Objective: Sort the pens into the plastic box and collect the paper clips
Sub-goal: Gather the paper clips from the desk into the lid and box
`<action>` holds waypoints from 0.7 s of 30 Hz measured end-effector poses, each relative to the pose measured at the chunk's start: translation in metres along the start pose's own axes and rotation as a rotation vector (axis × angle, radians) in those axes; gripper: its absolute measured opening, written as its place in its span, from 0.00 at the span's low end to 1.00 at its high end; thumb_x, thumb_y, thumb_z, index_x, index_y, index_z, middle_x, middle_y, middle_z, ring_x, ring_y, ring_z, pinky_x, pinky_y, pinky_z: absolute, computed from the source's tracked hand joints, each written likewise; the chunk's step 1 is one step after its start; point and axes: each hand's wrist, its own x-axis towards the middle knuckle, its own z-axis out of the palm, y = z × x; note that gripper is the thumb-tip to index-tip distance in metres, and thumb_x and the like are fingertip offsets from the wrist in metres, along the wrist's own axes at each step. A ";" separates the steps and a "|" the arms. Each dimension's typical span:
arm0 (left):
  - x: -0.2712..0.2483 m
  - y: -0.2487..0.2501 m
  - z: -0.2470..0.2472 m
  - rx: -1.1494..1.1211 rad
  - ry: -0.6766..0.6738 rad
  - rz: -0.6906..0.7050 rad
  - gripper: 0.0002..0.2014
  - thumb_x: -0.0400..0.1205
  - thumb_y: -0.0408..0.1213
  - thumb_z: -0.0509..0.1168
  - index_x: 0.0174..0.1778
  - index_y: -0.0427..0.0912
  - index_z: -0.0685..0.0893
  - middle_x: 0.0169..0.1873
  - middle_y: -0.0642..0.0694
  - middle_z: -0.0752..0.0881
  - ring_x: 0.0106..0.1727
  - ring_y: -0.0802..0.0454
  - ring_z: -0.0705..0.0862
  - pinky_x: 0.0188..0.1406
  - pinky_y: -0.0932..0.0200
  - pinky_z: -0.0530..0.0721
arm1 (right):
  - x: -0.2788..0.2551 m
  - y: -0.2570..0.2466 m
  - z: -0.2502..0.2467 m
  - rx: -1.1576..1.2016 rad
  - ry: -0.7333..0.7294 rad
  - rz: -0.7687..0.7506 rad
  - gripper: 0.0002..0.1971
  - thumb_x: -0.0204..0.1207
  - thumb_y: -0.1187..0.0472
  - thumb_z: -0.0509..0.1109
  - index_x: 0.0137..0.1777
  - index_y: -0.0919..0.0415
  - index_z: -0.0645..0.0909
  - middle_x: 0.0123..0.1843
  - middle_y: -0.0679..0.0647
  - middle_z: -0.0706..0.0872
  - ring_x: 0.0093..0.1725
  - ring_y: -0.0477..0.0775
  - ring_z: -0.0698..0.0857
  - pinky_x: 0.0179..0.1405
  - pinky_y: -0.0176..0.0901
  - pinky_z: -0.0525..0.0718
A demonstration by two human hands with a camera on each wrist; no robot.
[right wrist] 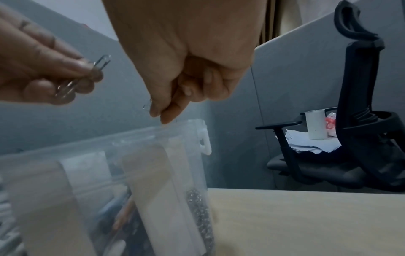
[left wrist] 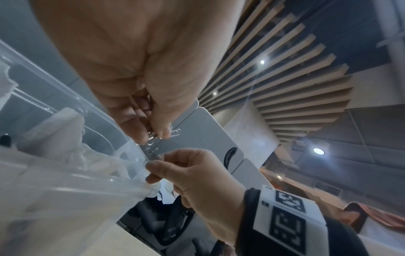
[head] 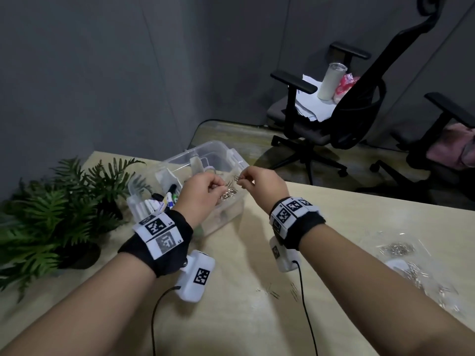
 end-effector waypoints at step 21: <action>-0.002 0.001 0.049 0.143 -0.044 0.234 0.11 0.79 0.37 0.70 0.56 0.43 0.85 0.51 0.51 0.77 0.53 0.53 0.79 0.59 0.60 0.77 | -0.116 0.108 0.021 0.081 -0.066 0.268 0.11 0.74 0.48 0.73 0.55 0.46 0.82 0.46 0.39 0.83 0.40 0.44 0.79 0.44 0.41 0.76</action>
